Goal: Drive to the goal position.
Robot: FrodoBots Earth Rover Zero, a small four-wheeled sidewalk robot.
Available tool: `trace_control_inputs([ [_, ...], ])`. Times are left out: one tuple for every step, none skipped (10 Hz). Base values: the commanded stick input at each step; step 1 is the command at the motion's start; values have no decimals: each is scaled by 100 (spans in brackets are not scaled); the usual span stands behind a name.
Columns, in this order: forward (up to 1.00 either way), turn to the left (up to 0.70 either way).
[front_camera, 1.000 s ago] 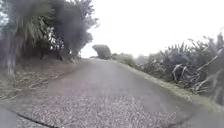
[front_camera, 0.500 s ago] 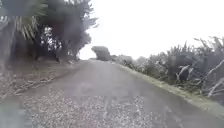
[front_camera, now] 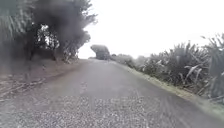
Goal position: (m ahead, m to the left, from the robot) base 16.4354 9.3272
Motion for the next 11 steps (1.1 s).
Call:
trace_control_inputs([
  [85, 0],
  [85, 0],
  [85, 0],
  [85, 0],
  [85, 0],
  [85, 0],
  [85, 6],
  [85, 7],
  [85, 2],
  [85, 2],
  [85, 3],
])
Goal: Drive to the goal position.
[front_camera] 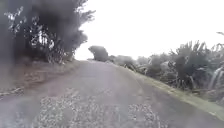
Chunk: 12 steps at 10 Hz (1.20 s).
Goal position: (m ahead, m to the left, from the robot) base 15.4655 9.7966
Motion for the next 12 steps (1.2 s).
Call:
trace_control_inputs([
  [85, 3],
  [85, 2],
  [85, 2],
  [85, 2],
  [85, 1],
  [85, 0],
  [85, 0],
  [85, 0],
  [85, 0],
  [85, 0],
  [85, 0],
  [85, 0],
])
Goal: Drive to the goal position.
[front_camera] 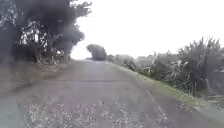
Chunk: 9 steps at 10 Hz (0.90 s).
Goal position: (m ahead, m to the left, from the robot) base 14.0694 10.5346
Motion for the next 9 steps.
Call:
trace_control_inputs([
  [85, 0],
  [85, 0],
  [85, 0],
  [85, 0],
  [85, 0],
  [85, 0],
  [85, 0],
  [85, 0],
  [85, 0],
])
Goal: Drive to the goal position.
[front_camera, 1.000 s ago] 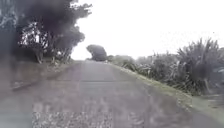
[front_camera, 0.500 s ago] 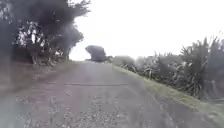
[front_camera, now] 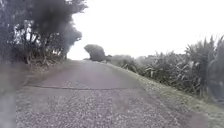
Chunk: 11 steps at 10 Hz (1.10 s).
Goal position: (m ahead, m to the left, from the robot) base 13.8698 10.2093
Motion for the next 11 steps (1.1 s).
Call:
trace_control_inputs([
  [85, 0],
  [85, 0],
  [85, 0],
  [85, 0],
  [85, 0],
  [85, 0],
  [85, 0],
  [85, 0],
  [85, 0],
  [85, 0],
  [85, 0],
])
